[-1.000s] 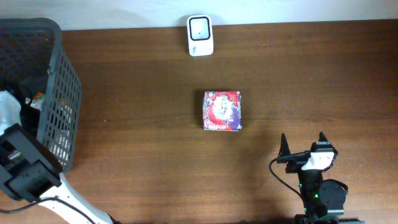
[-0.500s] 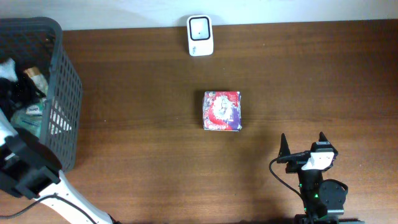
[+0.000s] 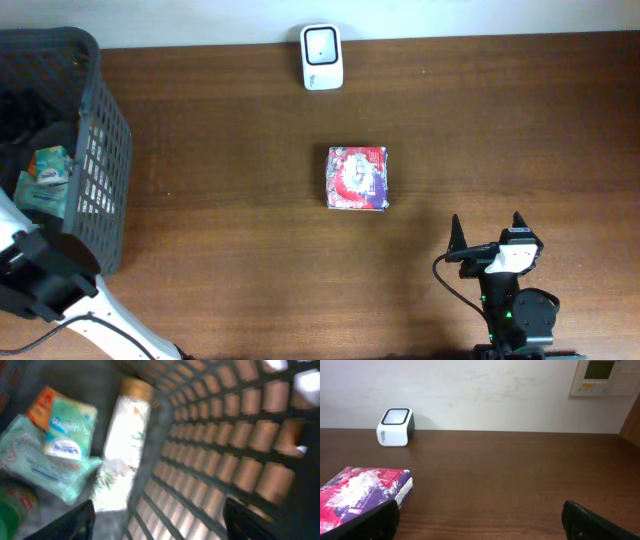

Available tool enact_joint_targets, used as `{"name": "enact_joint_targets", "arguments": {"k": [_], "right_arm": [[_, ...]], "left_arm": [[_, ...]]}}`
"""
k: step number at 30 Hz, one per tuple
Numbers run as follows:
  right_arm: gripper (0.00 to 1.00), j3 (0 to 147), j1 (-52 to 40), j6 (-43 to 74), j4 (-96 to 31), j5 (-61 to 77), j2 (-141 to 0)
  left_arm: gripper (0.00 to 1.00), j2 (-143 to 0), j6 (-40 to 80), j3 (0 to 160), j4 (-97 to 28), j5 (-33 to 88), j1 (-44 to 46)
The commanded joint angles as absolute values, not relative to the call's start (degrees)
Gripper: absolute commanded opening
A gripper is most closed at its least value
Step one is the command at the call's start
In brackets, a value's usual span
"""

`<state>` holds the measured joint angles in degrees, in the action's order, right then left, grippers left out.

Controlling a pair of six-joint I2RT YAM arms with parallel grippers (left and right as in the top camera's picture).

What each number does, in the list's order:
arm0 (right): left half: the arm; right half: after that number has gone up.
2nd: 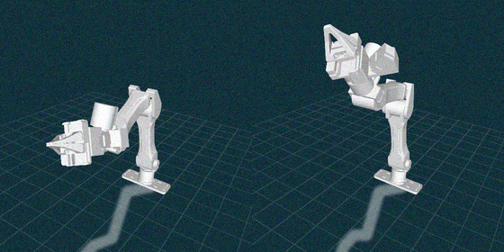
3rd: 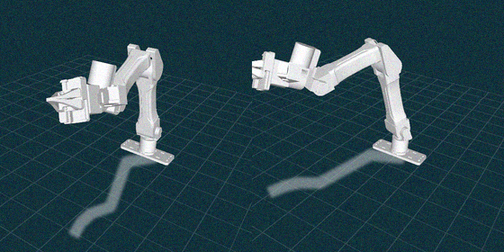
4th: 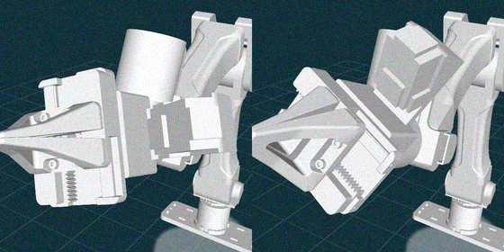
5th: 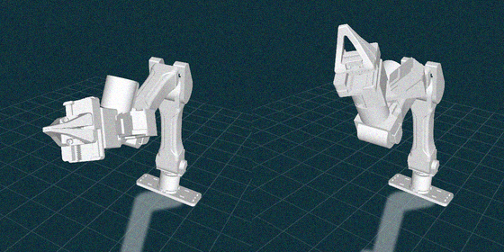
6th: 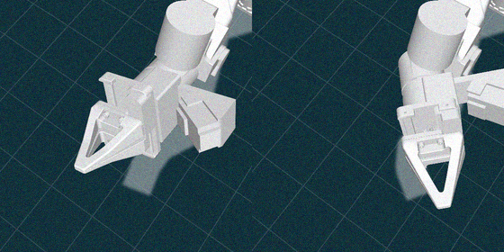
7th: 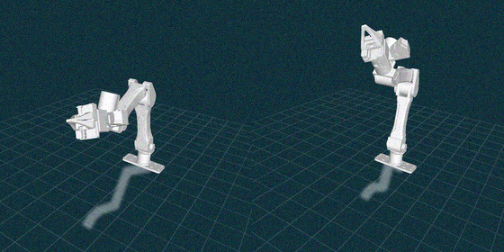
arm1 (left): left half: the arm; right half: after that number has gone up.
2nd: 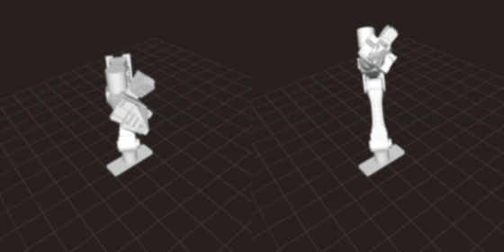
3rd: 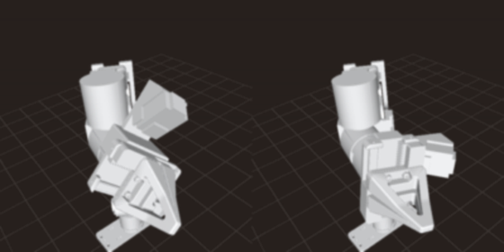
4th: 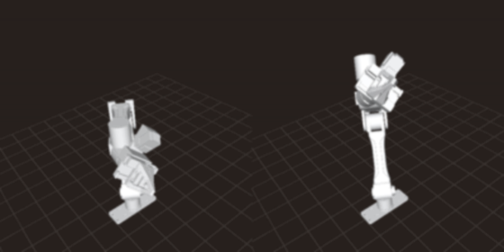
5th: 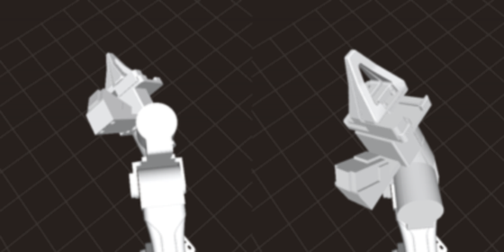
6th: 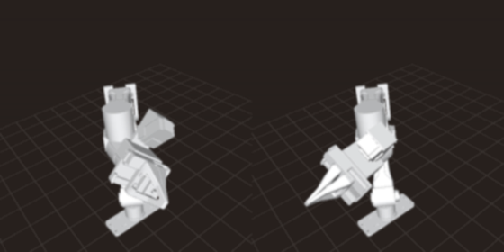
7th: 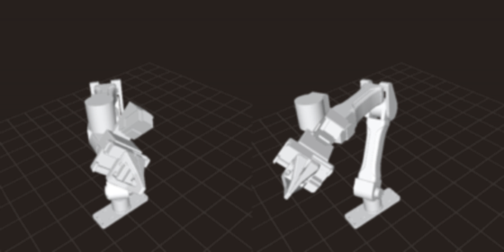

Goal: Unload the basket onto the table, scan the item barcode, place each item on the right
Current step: 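Grasp the white bamboo-print tube inside the basket with the left gripper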

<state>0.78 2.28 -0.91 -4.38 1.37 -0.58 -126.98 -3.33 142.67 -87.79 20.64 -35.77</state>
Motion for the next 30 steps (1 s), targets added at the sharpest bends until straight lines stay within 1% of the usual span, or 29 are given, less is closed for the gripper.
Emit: {"name": "enact_joint_targets", "arguments": {"k": [1,3,7,9,10,11,13,14,17,21,24,25,26,27,29,30], "right_arm": [[0.99,0.32,2.66,-1.06,-4.51,1.26,-0.21],[0.99,0.32,2.66,-1.06,-4.51,1.23,-0.21],[0.99,0.32,2.66,-1.06,-4.51,1.23,-0.21],[0.99,0.32,2.66,-1.06,-4.51,1.23,-0.21],[0.99,0.32,2.66,-1.06,-4.51,1.26,-0.21],[0.99,0.32,2.66,-1.06,-4.51,1.23,-0.21],[0.99,0.32,2.66,-1.06,-4.51,1.26,-0.21],[0.98,0.32,2.66,-1.06,-4.51,1.26,-0.19],[0.99,0.32,2.66,-1.06,-4.51,1.26,-0.21],[0.99,0.32,2.66,-1.06,-4.51,1.23,-0.21],[0.99,0.32,2.66,-1.06,-4.51,1.26,-0.21],[0.99,0.32,2.66,-1.06,-4.51,1.23,-0.21],[0.99,0.32,2.66,-1.06,-4.51,1.26,-0.21],[0.98,0.32,2.66,-1.06,-4.51,1.23,-0.21],[0.99,0.32,2.66,-1.06,-4.51,1.23,-0.21],[0.99,0.32,2.66,-1.06,-4.51,1.23,-0.21]], "left_arm": [[0.81,-126.65,-4.36,134.19,-83.00,14.41,-35.53],[0.80,-126.65,-4.36,129.01,-78.63,12.58,-35.53],[0.77,-126.65,-4.49,121.89,-73.01,12.60,-35.53],[0.77,-126.65,-8.88,117.95,-70.52,14.94,-35.24],[0.79,-126.65,-11.38,115.98,-69.23,16.95,-34.96],[0.79,-126.65,-11.46,114.54,-67.85,17.15,-34.65],[0.78,-126.65,-11.49,111.53,-64.40,17.12,-33.89],[0.75,-126.65,-11.49,110.50,-62.92,16.93,-33.56],[0.72,-126.65,-11.49,107.96,-59.02,16.51,-32.53],[0.66,-126.65,-11.49,104.84,-54.92,8.97,-32.36],[0.66,-126.65,-11.49,101.86,-51.03,7.11,-32.36],[0.64,-126.65,-11.49,100.84,-49.95,7.20,-32.32],[0.57,-126.65,-11.49,100.31,-49.56,7.20,-32.29],[0.46,-126.65,-11.49,100.31,-49.52,7.18,-32.29],[0.37,-126.63,-11.40,100.33,-49.71,7.22,-32.29],[0.29,-126.61,-11.20,100.42,-49.91,7.25,-32.29]]}}
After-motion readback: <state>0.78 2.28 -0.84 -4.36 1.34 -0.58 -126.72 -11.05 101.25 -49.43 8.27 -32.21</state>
